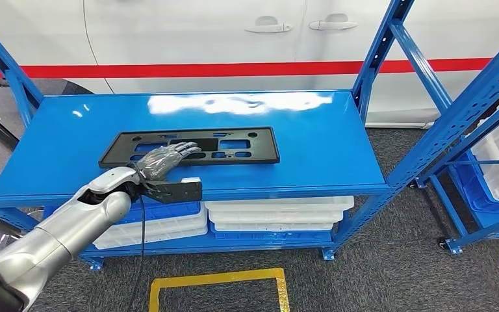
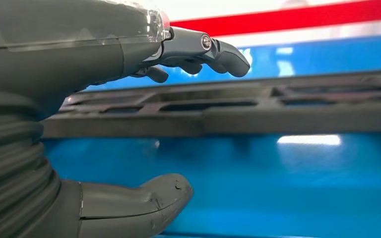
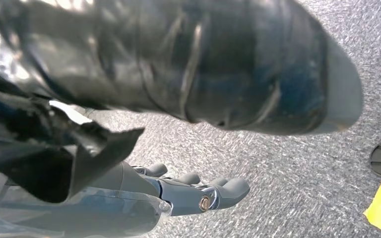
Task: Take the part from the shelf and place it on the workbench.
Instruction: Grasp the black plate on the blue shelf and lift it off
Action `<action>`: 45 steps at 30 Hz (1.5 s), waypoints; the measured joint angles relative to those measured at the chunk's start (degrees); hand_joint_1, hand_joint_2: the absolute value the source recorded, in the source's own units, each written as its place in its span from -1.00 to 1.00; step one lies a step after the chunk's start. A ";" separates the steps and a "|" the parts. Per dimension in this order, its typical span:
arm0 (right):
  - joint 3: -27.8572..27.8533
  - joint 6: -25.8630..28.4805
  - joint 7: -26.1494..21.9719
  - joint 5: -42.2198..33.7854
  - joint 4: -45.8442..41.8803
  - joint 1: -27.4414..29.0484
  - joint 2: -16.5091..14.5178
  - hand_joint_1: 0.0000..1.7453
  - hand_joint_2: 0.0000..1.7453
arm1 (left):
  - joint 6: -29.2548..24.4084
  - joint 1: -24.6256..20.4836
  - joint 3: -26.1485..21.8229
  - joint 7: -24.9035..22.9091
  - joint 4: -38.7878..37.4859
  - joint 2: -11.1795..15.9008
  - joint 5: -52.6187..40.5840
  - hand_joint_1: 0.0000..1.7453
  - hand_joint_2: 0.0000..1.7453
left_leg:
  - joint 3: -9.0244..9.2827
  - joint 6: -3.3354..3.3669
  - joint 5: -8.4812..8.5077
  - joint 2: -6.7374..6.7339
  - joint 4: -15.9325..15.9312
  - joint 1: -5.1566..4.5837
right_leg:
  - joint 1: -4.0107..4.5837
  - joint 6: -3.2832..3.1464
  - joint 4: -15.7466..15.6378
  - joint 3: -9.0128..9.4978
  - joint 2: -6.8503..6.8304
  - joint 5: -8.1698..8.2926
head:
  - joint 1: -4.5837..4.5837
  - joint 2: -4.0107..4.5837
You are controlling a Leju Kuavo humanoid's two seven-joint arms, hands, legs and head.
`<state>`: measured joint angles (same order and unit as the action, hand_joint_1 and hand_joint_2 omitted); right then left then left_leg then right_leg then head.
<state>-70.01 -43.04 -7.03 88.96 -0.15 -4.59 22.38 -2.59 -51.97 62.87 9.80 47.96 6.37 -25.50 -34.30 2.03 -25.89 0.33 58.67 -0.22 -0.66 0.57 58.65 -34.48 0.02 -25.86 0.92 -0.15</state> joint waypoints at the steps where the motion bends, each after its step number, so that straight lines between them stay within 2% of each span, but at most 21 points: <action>1: 0.00 0.00 0.05 0.00 0.00 -0.03 0.04 -1.00 -1.00 | 0.04 0.00 0.05 0.04 -0.52 -0.10 0.08 -1.00 1.00 | 0.00 0.00 0.00 0.00 0.00 0.00 | 0.00 0.00 0.00 0.00 0.00 0.00 | 0.00 0.00; 11: 0.00 -0.14 0.37 0.00 0.00 -0.25 0.14 -1.00 -1.00 | -0.58 -0.03 0.28 0.27 -4.72 -0.81 -0.77 -1.00 1.00 | 0.00 0.00 0.00 0.00 0.00 0.00 | 0.00 0.00 0.00 0.00 0.00 0.00 | 0.00 0.00; 21: -0.02 -0.79 2.77 0.00 0.00 -1.59 1.02 -1.00 -1.00 | -17.88 -2.58 2.23 -3.49 -16.31 -1.11 -12.09 -1.00 1.00 | 0.02 0.00 0.02 -0.01 0.00 0.00 | 0.00 0.00 0.08 0.00 0.01 0.00 | 0.00 0.00; 24: -0.02 -0.64 3.37 0.00 0.00 -2.28 1.03 -1.00 -1.00 | -21.38 -3.16 2.44 -3.91 -19.00 -1.14 -13.26 -1.00 1.00 | 0.03 0.01 0.03 -0.01 0.00 0.00 | 0.00 0.00 0.08 0.00 0.00 0.00 | 0.00 0.00; 41: -0.02 0.22 3.57 0.00 0.00 -3.32 0.86 -1.00 -1.00 | -22.17 -3.30 2.44 -3.03 -24.12 -2.20 -12.18 -1.00 1.00 | 0.02 0.01 0.03 0.01 0.00 0.00 | 0.00 0.00 0.09 0.00 -0.01 0.00 | 0.00 0.00; 44: -0.02 0.24 3.76 0.00 0.00 -3.46 0.78 -1.00 -1.00 | -22.08 -3.27 2.45 -2.90 -24.31 -2.64 -12.19 -0.87 1.00 | 0.02 0.01 0.03 0.01 0.00 0.00 | 0.00 0.00 0.09 0.00 -0.01 0.00 | 0.00 0.00; 45: -0.02 0.24 3.85 0.00 0.00 -3.48 0.75 -1.00 -1.00 | -21.98 -3.26 2.45 -2.85 -24.34 -2.77 -12.19 -0.44 1.00 | 0.02 0.01 0.03 0.01 0.00 0.00 | 0.00 0.00 0.09 0.00 -0.01 0.00 | 0.00 0.00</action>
<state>-70.03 -42.80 -3.18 88.96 -0.15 -8.07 23.12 -24.57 -55.23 65.32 6.95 23.62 3.60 -37.69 -34.28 2.04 -25.86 0.34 58.67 -0.23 -0.67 0.57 58.74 -34.47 0.01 -25.86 0.92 -0.15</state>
